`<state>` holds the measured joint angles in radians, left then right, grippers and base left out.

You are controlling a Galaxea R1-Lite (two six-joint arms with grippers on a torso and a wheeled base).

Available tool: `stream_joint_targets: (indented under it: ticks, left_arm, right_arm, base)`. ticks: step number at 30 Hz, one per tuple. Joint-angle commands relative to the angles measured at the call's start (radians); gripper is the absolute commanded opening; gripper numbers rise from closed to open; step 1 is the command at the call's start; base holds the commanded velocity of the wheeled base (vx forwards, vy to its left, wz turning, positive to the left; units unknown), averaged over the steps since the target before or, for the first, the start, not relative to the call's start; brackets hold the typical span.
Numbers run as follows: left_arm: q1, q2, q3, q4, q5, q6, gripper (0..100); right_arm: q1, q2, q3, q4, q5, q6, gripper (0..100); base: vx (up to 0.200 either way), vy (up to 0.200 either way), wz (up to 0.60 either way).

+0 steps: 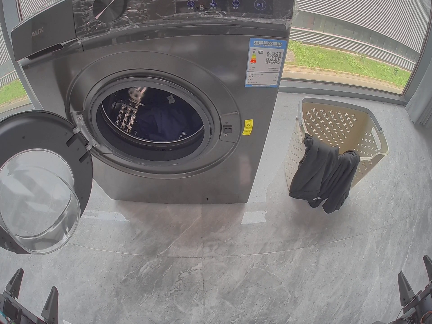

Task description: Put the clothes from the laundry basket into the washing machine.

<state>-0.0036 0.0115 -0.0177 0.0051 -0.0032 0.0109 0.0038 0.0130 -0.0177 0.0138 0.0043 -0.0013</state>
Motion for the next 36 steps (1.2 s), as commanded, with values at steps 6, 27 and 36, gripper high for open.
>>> stream_joint_targets:
  ticks: [6, 27, 36]
  left_arm:
    - [0.001, -0.004, 0.016, -0.001, 0.0, -0.002, 100]
    - [0.001, -0.004, 0.016, -0.001, -0.001, -0.003, 100]
    - [0.001, -0.004, 0.016, -0.001, -0.001, -0.005, 100]
  right_arm:
    - [0.001, -0.005, 0.012, 0.0, 0.0, 0.0, 100]
    - [0.001, -0.005, 0.012, 0.0, 0.0, 0.0, 100]
    - [0.001, -0.005, 0.013, 0.0, 0.0, 0.0, 100]
  base:
    - [0.0, -0.2, 0.0]
    - [0.0, -0.2, 0.0]
    - [0.0, -0.044, 0.0]
